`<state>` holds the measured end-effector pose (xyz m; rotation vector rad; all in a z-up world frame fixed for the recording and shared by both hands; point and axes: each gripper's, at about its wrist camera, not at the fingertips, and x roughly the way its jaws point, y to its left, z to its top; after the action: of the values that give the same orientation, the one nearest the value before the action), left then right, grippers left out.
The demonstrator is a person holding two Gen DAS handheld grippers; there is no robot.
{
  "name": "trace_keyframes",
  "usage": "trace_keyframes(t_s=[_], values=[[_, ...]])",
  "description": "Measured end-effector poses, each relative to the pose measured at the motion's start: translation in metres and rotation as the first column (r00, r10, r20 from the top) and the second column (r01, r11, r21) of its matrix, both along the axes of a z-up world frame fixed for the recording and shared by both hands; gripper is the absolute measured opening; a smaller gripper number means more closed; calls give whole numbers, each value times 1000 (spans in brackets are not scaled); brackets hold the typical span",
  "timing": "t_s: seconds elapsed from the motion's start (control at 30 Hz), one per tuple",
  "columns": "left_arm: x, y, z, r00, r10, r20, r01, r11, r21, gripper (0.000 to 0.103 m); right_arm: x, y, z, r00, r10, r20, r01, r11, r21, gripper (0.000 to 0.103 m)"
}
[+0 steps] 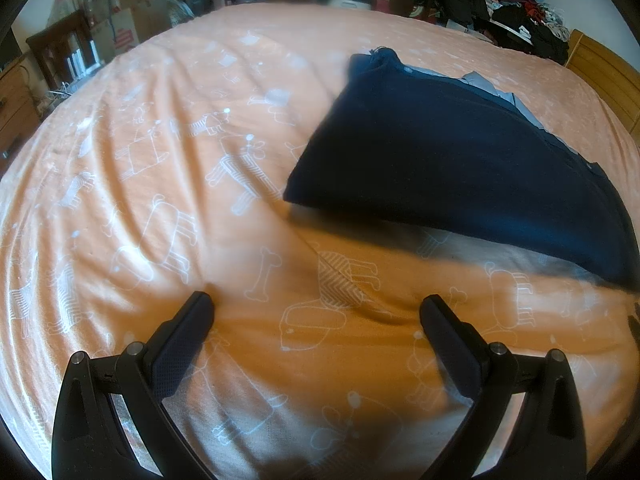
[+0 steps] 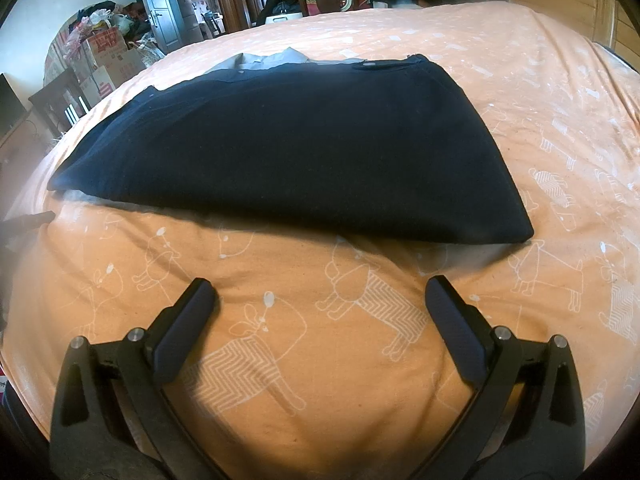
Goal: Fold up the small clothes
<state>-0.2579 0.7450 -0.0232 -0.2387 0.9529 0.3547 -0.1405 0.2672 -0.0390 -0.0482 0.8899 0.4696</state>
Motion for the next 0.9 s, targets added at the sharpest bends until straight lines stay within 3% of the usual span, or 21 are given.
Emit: trace_keyframes(t_s=[0.2,0.3,0.37,0.43,0.5,0.6,0.73,0.9], values=[[-4,2,4,1000,-5,-3,5,1000,-27,103,0,0,0,1000,0,1,0,1000,-1,103],[-18,9,14,999,-2,46,8,991,-137,102,0,0,0,1000,-1,2,1,1000,0,103],[-31,15,25,993,31,110,0,964,-267,99,-2,0,0,1000,-1,2,1,1000,2,103],[-39,17,36,980,50,193,32,917,-398,81,-2,0,0,1000,-1,1,1,1000,3,103],[-40,18,46,957,86,276,64,869,-490,81,-3,0,0,1000,-1,2,1,1000,2,103],[-22,24,38,949,133,284,68,798,-599,81,-2,0,0,1000,-1,1,1,1000,2,103],[1,29,6,965,172,198,0,755,-655,82,-3,1,0,1000,-1,1,1,1000,2,103],[7,41,2,935,247,254,-13,740,-673,83,-6,2,0,1000,-1,7,1,1000,0,103]])
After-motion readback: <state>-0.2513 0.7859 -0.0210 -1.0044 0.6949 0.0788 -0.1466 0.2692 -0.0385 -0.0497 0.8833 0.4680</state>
